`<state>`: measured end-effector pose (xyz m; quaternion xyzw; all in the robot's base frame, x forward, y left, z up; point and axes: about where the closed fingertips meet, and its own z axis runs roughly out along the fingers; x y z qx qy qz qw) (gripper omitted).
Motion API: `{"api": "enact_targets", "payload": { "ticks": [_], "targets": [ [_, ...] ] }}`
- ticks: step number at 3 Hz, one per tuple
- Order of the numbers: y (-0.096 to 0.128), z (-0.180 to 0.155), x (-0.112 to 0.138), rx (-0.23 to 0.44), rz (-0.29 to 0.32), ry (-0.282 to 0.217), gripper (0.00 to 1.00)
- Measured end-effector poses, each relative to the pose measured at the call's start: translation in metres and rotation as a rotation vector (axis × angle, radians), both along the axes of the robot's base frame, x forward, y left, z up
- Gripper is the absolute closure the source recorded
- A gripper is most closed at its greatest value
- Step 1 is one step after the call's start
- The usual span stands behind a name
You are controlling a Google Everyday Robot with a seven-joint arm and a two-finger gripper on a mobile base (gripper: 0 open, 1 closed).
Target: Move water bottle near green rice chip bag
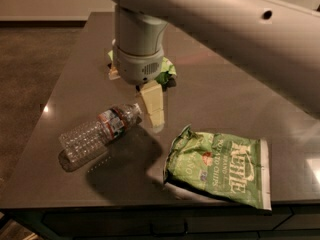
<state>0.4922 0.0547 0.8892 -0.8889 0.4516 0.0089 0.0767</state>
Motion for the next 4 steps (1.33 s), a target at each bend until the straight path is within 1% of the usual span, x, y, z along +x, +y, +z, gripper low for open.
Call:
{"api": "enact_targets", "payload": {
  "ticks": [1,2,3,4],
  "targets": [
    [0.013,-0.018,-0.007,-0.041,0.03,0.02,0.0],
    [0.02,-0.03,-0.01,-0.071,0.039,0.034,0.0],
    [0.023,-0.035,-0.009,-0.09,0.028,0.042,0.18],
    [0.023,-0.035,-0.004,-0.091,0.006,0.043,0.41]
  ]
}}
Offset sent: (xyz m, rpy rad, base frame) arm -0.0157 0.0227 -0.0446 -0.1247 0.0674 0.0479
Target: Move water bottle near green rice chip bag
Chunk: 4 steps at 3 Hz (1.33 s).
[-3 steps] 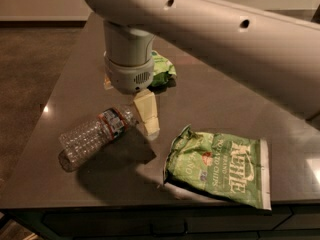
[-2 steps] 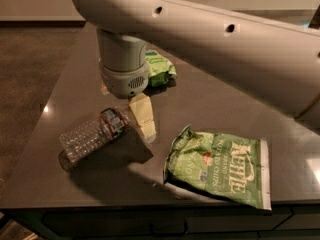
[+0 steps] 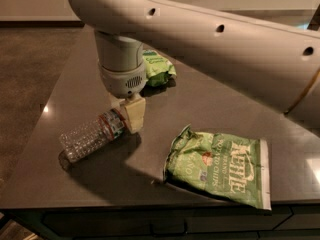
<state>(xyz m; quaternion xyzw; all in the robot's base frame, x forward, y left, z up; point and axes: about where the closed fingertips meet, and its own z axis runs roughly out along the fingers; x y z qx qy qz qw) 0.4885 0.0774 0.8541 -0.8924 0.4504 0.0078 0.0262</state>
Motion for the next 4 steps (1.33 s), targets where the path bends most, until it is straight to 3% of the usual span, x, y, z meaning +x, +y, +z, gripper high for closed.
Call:
{"api": "enact_targets", "payload": {
  "ticks": [1,2,3,4],
  "targets": [
    [-0.005,0.001,0.005,0.009,-0.036,0.001,0.64],
    [-0.025,0.01,0.019,0.033,-0.117,0.002,0.88],
    [-0.059,0.018,0.039,0.05,-0.217,0.004,1.0],
    [-0.098,0.022,0.059,0.059,-0.327,0.003,1.0]
  ]
}}
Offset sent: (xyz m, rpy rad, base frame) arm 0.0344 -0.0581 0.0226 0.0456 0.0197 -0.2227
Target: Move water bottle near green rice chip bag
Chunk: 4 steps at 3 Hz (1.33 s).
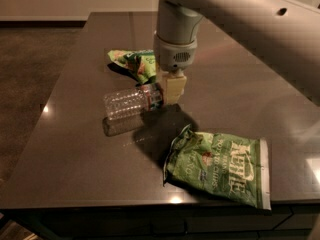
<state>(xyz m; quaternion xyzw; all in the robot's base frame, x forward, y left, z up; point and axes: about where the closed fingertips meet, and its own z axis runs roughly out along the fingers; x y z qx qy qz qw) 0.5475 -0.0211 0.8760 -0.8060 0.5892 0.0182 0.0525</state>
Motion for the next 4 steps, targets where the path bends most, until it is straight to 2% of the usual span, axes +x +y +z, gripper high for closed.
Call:
{"api": "enact_targets", "payload": {
  "ticks": [1,2,4],
  "targets": [
    [-0.033,-0.002,0.012,0.004,-0.09,0.007,1.0],
    [-0.055,-0.008,0.019,0.004,-0.161,0.013,0.83],
    [-0.066,-0.013,0.029,-0.005,-0.212,0.006,0.37]
  ]
}}
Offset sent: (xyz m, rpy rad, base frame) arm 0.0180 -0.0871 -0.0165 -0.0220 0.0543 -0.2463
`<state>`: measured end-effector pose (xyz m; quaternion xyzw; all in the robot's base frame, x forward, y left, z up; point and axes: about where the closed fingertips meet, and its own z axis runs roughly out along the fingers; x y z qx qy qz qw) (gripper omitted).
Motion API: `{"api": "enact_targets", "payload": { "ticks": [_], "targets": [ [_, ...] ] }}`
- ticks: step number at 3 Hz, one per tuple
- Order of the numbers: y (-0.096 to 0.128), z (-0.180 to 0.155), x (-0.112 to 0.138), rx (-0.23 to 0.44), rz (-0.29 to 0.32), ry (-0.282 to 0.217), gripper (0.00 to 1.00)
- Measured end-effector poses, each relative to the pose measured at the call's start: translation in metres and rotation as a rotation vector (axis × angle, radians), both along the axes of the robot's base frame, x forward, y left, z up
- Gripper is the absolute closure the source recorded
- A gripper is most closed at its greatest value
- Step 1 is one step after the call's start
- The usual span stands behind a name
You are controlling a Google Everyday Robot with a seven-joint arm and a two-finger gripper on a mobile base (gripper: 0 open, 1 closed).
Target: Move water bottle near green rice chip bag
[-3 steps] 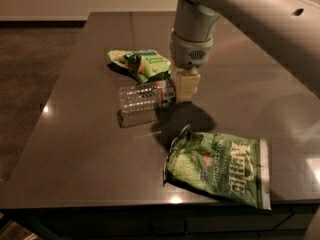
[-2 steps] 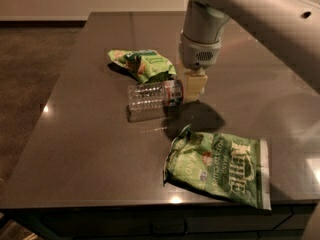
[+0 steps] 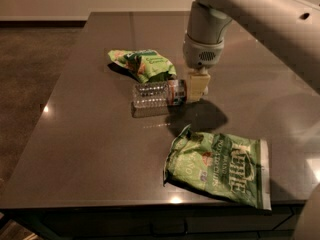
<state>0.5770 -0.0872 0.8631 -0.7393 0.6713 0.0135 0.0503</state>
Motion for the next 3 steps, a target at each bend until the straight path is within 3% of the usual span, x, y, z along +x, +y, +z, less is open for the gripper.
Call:
{"api": "enact_targets", "payload": {
  "ticks": [1,2,3],
  "targets": [
    [-0.0008,-0.0036,0.0039,-0.013,-0.006,-0.002,0.13],
    [-0.0015,-0.0075,0.0063,-0.022,-0.018,-0.008,0.0],
    [-0.0015,-0.0075,0.0064,-0.022,-0.018,-0.008,0.0]
  ]
}}
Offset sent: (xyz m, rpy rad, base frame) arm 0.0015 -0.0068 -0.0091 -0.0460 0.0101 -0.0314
